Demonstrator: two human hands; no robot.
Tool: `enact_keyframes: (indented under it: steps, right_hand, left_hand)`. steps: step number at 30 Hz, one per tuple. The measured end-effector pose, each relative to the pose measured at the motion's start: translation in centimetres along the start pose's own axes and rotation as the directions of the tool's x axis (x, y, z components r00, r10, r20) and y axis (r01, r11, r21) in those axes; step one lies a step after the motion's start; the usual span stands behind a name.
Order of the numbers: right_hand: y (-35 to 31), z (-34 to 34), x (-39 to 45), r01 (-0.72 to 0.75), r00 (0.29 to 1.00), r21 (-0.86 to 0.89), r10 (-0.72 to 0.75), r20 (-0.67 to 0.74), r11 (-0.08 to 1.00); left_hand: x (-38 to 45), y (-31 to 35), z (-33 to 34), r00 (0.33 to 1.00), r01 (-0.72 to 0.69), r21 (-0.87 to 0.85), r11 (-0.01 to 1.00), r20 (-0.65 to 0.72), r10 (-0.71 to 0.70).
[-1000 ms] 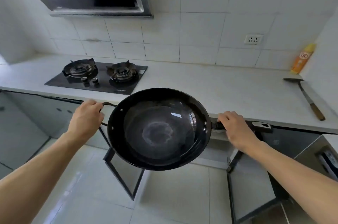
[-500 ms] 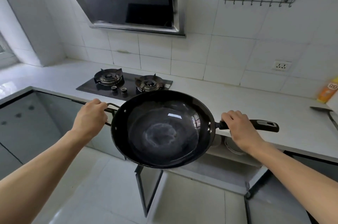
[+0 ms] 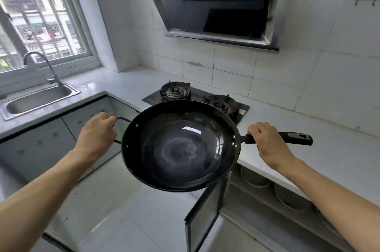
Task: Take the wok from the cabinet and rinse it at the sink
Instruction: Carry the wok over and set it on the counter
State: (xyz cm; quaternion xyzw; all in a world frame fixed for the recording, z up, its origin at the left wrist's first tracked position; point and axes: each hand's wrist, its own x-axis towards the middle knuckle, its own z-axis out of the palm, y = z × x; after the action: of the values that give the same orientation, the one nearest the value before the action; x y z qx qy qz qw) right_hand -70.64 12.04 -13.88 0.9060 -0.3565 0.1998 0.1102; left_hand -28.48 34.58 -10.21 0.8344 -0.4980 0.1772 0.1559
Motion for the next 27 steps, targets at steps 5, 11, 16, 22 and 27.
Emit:
enact_keyframes:
  steps: [5, 11, 16, 22, 27]
  right_hand:
    - [-2.2, 3.0, 7.1, 0.124, 0.992, 0.085, -0.124, -0.003, 0.989]
    - [-6.3, 6.5, 13.8, 0.230, 0.973, 0.163, -0.230, -0.020, 0.960]
    - [-10.9, 9.2, 19.5, 0.286, 0.958, 0.188, -0.284, -0.040, 0.940]
    - [-16.8, 12.3, 26.1, 0.285, 0.958, 0.156, -0.285, -0.022, 0.946]
    - [-20.0, 14.4, 30.3, 0.247, 0.969, 0.144, -0.249, -0.005, 0.958]
  left_hand:
    - [0.5, -4.1, -1.1, 0.991, 0.132, 0.075, 0.988, -0.004, -0.132]
    - [1.3, -9.2, -1.9, 0.975, 0.224, 0.101, 0.969, -0.015, -0.223]
    - [2.3, -14.5, -0.7, 0.968, 0.250, 0.109, 0.962, -0.027, -0.248]
    - [6.3, -23.0, 1.4, 0.967, 0.253, 0.093, 0.963, -0.012, -0.253]
    - [11.0, -28.4, 3.9, 0.971, 0.238, 0.065, 0.969, -0.013, -0.237]
